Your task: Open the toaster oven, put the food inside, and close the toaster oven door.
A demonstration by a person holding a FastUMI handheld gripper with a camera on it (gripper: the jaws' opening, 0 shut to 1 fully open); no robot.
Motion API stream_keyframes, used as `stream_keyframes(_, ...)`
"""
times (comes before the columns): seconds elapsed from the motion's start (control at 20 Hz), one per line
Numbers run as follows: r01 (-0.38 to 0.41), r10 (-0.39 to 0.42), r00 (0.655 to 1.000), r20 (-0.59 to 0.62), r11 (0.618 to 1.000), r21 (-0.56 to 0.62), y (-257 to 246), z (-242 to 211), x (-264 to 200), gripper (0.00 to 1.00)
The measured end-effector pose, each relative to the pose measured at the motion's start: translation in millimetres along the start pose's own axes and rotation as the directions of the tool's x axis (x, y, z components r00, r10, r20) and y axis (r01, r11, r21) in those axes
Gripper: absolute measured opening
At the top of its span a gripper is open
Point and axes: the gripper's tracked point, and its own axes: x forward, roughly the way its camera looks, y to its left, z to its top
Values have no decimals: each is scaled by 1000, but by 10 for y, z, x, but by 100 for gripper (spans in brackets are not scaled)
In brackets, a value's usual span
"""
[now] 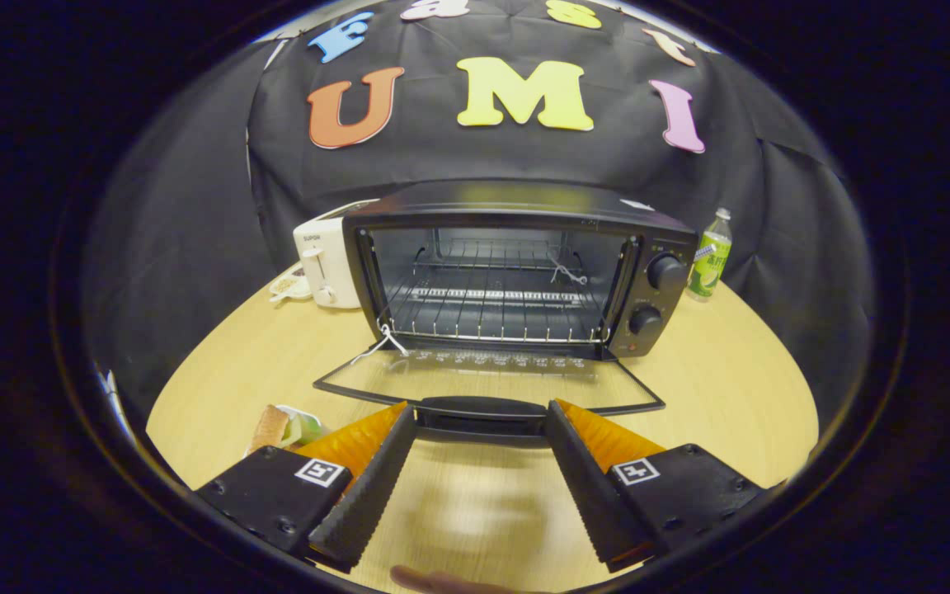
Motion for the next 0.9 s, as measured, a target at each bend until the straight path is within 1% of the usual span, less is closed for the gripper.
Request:
stream_keyframes(0.35, -64, 74, 990, -119, 994, 84, 15, -208, 74, 100)
stream_keyframes(0.65, -145, 162, 978, -128, 981, 128, 119, -116, -111, 100)
stream_keyframes(0.9, -220, 237, 961, -143, 967, 129, 298, -6, -367, 100)
